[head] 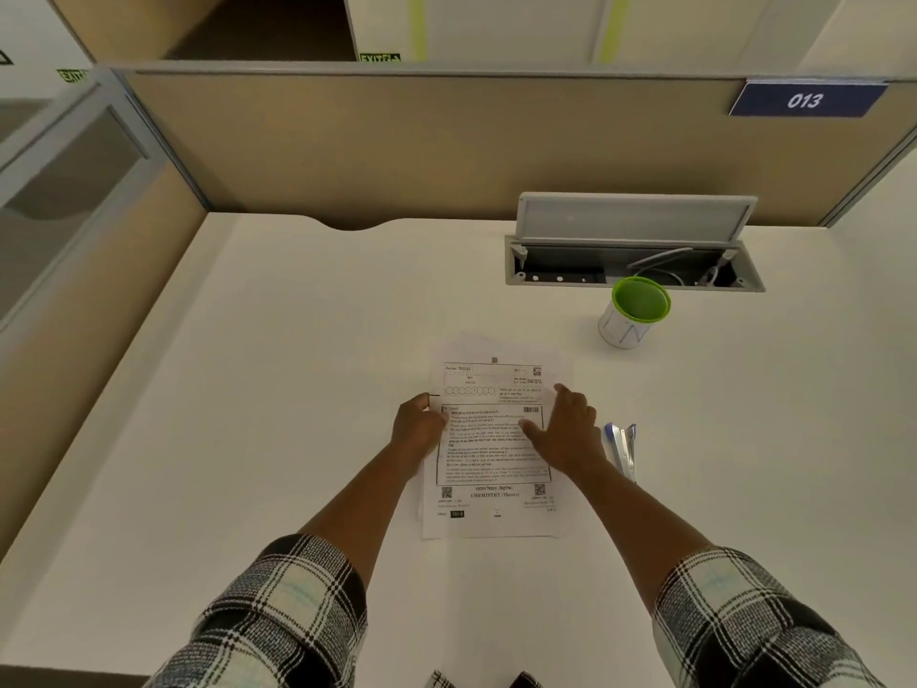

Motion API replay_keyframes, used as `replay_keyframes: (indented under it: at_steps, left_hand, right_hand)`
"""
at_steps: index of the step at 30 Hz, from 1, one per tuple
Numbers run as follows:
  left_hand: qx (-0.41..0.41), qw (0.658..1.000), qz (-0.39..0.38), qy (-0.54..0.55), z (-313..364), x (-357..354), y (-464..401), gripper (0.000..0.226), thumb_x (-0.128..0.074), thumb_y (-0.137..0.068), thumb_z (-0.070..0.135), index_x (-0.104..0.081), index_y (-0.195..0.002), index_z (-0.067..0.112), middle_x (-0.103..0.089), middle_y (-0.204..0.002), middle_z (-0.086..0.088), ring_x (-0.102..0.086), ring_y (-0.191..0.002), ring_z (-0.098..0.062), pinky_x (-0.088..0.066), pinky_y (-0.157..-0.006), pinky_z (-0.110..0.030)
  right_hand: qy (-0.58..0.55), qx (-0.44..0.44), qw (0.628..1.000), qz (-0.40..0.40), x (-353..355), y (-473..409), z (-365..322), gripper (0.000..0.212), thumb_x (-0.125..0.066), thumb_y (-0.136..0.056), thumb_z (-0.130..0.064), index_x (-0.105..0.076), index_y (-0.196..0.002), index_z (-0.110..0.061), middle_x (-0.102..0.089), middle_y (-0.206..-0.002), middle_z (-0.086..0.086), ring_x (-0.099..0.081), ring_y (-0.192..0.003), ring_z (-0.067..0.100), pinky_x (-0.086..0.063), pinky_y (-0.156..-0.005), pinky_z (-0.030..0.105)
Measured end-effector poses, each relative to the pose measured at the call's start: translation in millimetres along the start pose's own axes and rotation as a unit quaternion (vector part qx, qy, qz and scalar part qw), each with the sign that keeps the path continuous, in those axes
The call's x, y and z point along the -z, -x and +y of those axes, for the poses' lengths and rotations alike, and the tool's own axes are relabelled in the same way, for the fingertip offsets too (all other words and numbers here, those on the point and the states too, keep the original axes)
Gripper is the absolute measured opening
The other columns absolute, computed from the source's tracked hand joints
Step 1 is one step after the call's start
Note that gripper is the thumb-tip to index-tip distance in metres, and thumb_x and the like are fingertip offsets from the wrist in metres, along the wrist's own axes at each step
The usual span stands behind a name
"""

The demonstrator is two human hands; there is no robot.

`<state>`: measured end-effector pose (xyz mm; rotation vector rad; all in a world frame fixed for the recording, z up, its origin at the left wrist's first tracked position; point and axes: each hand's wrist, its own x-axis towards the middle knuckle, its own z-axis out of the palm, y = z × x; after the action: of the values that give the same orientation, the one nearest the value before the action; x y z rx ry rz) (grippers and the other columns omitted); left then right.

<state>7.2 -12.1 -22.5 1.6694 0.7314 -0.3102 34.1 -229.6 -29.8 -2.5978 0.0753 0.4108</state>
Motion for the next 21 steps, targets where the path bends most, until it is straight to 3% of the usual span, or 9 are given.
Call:
replay_keyframes:
  at_steps: [3, 5, 7, 11, 14, 18, 21]
  left_hand:
    - [-0.011, 1.0, -0.011, 0.005, -4, 9, 0, 0.02, -0.056, -0.094, 0.012, -0.065, -0.111, 0.019, -0.069, -0.111, 0.0, -0.066, -0.099, -0.019, -0.057, -0.087, -0.039]
    - [-0.021, 0.999, -0.029, 0.019, -7, 15, 1, 0.022, -0.056, -0.094, 0.009, -0.065, -0.112, 0.018, -0.069, -0.113, 0.0, -0.065, -0.102, -0.019, -0.055, -0.085, -0.036]
    - [-0.022, 0.999, -0.041, 0.026, -8, 19, 4, 0.025, -0.055, -0.094, 0.008, -0.065, -0.117, 0.014, -0.068, -0.118, -0.002, -0.064, -0.104, -0.02, -0.055, -0.089, -0.039]
    - [-0.009, 0.998, -0.06, 0.015, -6, 29, 9, 0.028, -0.062, -0.091, 0.01, -0.063, -0.119, 0.014, -0.07, -0.118, -0.004, -0.067, -0.099, -0.02, -0.057, -0.076, -0.033]
    - [-0.019, 0.998, -0.054, -0.002, 1, 37, 12, 0.035, -0.073, -0.083, 0.009, -0.063, -0.116, 0.008, -0.07, -0.115, -0.008, -0.069, -0.1, -0.026, -0.058, -0.086, -0.043]
    - [-0.058, 0.998, -0.018, 0.012, 17, 42, 15, 0.05, -0.082, -0.076, 0.023, -0.055, -0.115, 0.011, -0.067, -0.107, -0.001, -0.065, -0.097, -0.021, -0.052, -0.075, -0.029]
    - [-0.056, 0.995, -0.031, 0.072, 27, 41, 14, 0.049, -0.082, -0.076, 0.019, -0.057, -0.118, 0.011, -0.07, -0.108, -0.005, -0.066, -0.099, -0.024, -0.051, -0.082, -0.034]
  right_hand:
    - [-0.143, -0.05, 0.988, 0.014, 5, -7, -3, 0.096, -0.074, -0.078, -0.048, -0.022, -0.146, -0.006, -0.044, -0.141, 0.017, -0.043, -0.13, 0.039, -0.041, -0.103, 0.057]
    - [-0.275, -0.074, 0.959, 0.013, 10, -9, -5, 0.087, -0.078, -0.076, -0.043, -0.031, -0.14, -0.005, -0.057, -0.131, 0.013, -0.059, -0.114, 0.032, -0.053, -0.089, 0.047]
    - [-0.35, -0.065, 0.935, -0.002, 15, -8, -5, 0.065, -0.077, -0.079, -0.036, -0.046, -0.129, -0.008, -0.065, -0.12, 0.008, -0.066, -0.101, 0.025, -0.055, -0.076, 0.032]
    - [-0.367, -0.029, 0.93, -0.017, 22, -6, -3, 0.026, -0.071, -0.086, -0.025, -0.062, -0.11, -0.018, -0.072, -0.11, 0.005, -0.07, -0.089, 0.018, -0.057, -0.072, 0.03]
    - [-0.35, -0.023, 0.936, -0.034, 27, -5, -4, 0.024, -0.069, -0.088, -0.025, -0.061, -0.11, -0.019, -0.072, -0.106, 0.003, -0.071, -0.089, 0.019, -0.059, -0.075, 0.036]
    - [-0.356, -0.023, 0.932, -0.064, 33, -2, -5, 0.026, -0.066, -0.09, -0.021, -0.062, -0.114, -0.013, -0.073, -0.107, 0.006, -0.072, -0.092, 0.026, -0.059, -0.083, 0.048]
    - [-0.358, -0.026, 0.93, -0.078, 38, 1, -7, 0.027, -0.065, -0.091, -0.019, -0.062, -0.117, -0.012, -0.073, -0.108, 0.008, -0.071, -0.094, 0.028, -0.058, -0.085, 0.05]
